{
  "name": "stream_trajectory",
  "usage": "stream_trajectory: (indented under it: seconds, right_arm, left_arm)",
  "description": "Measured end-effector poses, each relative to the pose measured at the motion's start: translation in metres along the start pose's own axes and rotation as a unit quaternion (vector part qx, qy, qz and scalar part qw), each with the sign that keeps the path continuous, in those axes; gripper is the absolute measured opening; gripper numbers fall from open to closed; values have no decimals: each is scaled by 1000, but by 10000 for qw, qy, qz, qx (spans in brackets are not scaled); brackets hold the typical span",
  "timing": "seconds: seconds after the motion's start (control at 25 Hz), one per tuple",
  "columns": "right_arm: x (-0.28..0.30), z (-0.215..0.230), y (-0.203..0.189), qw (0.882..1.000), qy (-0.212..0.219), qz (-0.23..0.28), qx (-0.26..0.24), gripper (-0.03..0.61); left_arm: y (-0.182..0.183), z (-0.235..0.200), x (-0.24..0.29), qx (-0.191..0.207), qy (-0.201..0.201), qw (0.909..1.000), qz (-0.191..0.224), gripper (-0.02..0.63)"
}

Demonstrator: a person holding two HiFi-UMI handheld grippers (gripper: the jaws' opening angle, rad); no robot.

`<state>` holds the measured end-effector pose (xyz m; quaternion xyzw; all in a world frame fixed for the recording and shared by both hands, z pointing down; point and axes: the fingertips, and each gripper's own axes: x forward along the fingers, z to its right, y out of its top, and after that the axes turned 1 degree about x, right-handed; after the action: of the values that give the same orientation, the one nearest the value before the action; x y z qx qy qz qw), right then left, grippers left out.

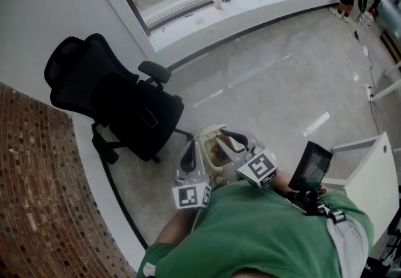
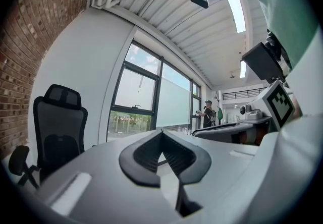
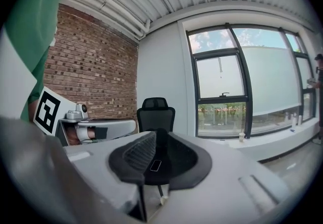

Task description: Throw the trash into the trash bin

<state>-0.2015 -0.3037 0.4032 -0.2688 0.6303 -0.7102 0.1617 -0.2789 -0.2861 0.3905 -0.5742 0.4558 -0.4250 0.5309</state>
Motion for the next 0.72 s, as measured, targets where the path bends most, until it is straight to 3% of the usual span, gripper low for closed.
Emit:
stream_trajectory:
  seconds: [0.32, 0.72]
  right_arm:
    - [-16, -11, -11, 9997, -210, -82, 38, 8]
    - [-58, -15, -1, 9999, -13, 144, 60, 3]
  left_arm:
    - [-4, 12, -10, -57, -199, 9998, 10, 6]
    - [4, 54, -33, -1, 10, 10000, 75, 6]
